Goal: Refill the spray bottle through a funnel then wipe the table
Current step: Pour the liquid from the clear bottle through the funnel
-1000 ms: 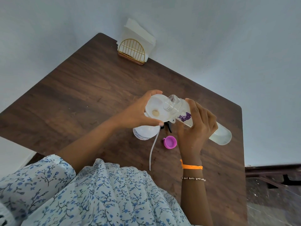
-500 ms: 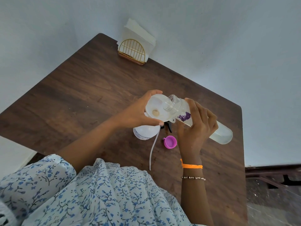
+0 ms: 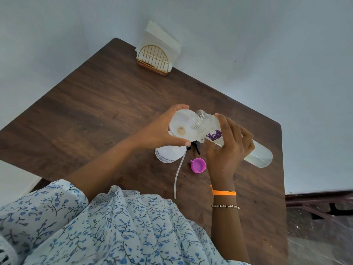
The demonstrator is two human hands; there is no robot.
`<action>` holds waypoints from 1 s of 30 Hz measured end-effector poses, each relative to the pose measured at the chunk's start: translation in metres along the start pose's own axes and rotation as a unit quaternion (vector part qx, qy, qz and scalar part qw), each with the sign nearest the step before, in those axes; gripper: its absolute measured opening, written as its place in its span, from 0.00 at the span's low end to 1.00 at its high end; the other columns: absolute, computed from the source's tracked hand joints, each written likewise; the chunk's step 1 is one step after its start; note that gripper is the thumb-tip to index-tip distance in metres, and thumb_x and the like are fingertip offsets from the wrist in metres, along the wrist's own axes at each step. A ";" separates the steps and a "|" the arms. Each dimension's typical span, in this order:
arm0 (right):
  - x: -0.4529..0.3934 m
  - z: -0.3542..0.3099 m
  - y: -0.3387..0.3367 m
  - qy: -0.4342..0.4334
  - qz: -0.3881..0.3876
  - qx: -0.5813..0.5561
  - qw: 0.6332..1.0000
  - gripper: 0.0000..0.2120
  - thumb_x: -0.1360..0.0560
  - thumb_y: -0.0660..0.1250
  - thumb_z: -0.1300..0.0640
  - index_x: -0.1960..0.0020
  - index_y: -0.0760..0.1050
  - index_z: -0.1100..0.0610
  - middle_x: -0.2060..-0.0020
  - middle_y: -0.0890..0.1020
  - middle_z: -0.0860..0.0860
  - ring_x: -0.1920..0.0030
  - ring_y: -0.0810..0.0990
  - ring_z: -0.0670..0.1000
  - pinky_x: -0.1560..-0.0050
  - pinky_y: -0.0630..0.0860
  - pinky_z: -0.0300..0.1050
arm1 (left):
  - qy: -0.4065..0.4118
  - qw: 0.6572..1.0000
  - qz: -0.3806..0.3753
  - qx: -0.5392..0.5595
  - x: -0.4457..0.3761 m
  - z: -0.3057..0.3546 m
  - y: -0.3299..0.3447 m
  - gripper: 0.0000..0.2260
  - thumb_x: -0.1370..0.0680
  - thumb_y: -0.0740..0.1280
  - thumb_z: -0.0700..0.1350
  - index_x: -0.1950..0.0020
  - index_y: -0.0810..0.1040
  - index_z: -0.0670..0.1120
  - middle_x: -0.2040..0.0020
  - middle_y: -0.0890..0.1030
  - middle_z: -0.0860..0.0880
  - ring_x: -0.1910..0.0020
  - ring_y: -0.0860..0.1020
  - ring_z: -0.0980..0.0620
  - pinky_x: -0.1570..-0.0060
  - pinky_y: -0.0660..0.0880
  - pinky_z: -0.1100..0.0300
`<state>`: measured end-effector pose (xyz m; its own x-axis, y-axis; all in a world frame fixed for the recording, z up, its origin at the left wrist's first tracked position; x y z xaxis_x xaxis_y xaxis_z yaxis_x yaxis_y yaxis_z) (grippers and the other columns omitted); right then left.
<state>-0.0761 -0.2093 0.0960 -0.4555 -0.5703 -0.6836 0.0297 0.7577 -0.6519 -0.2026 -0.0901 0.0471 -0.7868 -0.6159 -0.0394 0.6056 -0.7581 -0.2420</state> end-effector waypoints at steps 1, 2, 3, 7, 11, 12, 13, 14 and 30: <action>0.000 0.000 0.000 0.000 0.000 0.001 1.000 0.25 0.39 0.78 0.66 0.43 0.79 0.55 0.47 0.82 0.51 0.45 0.68 0.50 0.48 0.62 0.47 | 0.000 1.000 0.001 0.000 0.000 0.000 0.000 0.38 0.35 0.78 0.51 0.33 0.59 0.62 0.42 0.65 0.74 0.43 0.65 0.76 0.54 0.68 0.80; 0.000 0.000 0.000 0.000 0.001 0.002 1.000 0.25 0.39 0.78 0.66 0.43 0.79 0.55 0.47 0.82 0.51 0.45 0.68 0.50 0.48 0.62 0.47 | -0.001 1.000 0.001 0.000 0.000 0.000 0.000 0.38 0.35 0.78 0.51 0.33 0.59 0.63 0.42 0.65 0.74 0.43 0.65 0.76 0.54 0.68 0.80; 0.000 0.000 -0.001 0.000 0.000 0.003 1.000 0.26 0.40 0.78 0.66 0.43 0.79 0.55 0.47 0.82 0.51 0.45 0.68 0.50 0.48 0.62 0.47 | -0.001 1.000 0.000 0.000 0.000 0.000 0.000 0.38 0.35 0.78 0.51 0.33 0.59 0.63 0.42 0.65 0.75 0.43 0.65 0.76 0.54 0.68 0.80; 0.000 0.000 -0.001 -0.003 -0.002 0.008 1.000 0.27 0.41 0.78 0.67 0.43 0.79 0.54 0.47 0.82 0.50 0.45 0.68 0.50 0.48 0.61 0.48 | -0.001 1.000 -0.001 -0.002 0.000 0.001 0.000 0.38 0.36 0.77 0.53 0.34 0.58 0.64 0.44 0.64 0.79 0.43 0.65 0.76 0.54 0.68 0.81; 0.000 -0.001 0.000 -0.004 -0.001 0.007 1.000 0.27 0.40 0.78 0.67 0.43 0.79 0.54 0.47 0.82 0.50 0.45 0.68 0.50 0.48 0.61 0.48 | 0.001 1.000 -0.004 -0.005 0.000 0.002 0.000 0.38 0.36 0.77 0.55 0.34 0.58 0.65 0.45 0.63 0.80 0.43 0.64 0.77 0.55 0.67 0.82; 0.000 -0.001 0.000 -0.003 -0.002 0.008 1.000 0.27 0.40 0.78 0.67 0.43 0.79 0.54 0.47 0.82 0.50 0.45 0.68 0.50 0.48 0.61 0.47 | 0.001 1.000 -0.004 -0.005 0.000 0.002 0.000 0.38 0.36 0.77 0.55 0.34 0.58 0.65 0.44 0.63 0.80 0.43 0.64 0.77 0.55 0.66 0.82; 0.000 -0.001 0.000 -0.002 -0.003 0.010 1.000 0.27 0.40 0.77 0.67 0.43 0.79 0.54 0.46 0.82 0.49 0.45 0.68 0.50 0.48 0.60 0.46 | 0.001 1.000 -0.004 -0.004 0.000 0.002 0.000 0.38 0.36 0.77 0.55 0.34 0.58 0.65 0.44 0.63 0.80 0.43 0.64 0.77 0.55 0.67 0.82; 0.000 -0.001 0.000 -0.001 -0.005 0.011 1.000 0.27 0.40 0.77 0.67 0.43 0.79 0.53 0.46 0.82 0.49 0.45 0.67 0.50 0.48 0.59 0.46 | 0.000 1.000 -0.004 -0.003 0.001 0.002 0.000 0.38 0.36 0.77 0.56 0.34 0.58 0.65 0.44 0.63 0.80 0.43 0.64 0.77 0.55 0.67 0.82; 0.000 -0.001 0.001 -0.005 0.004 0.016 1.000 0.27 0.40 0.77 0.67 0.43 0.79 0.53 0.47 0.82 0.49 0.45 0.69 0.51 0.48 0.60 0.46 | 0.001 1.000 -0.003 -0.007 0.000 0.003 0.000 0.38 0.36 0.77 0.55 0.34 0.58 0.65 0.43 0.63 0.80 0.42 0.65 0.75 0.52 0.68 0.80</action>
<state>-0.0770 -0.2085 0.0954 -0.4454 -0.5681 -0.6920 0.0613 0.7517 -0.6566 -0.2026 -0.0908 0.0499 -0.7911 -0.6104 -0.0398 0.5986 -0.7590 -0.2562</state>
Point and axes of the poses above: each hand's wrist, its own x-axis away from the middle knuckle, its own y-axis out of the palm, z = x × y, the point moved 3 cm from there along -x, towards the middle knuckle
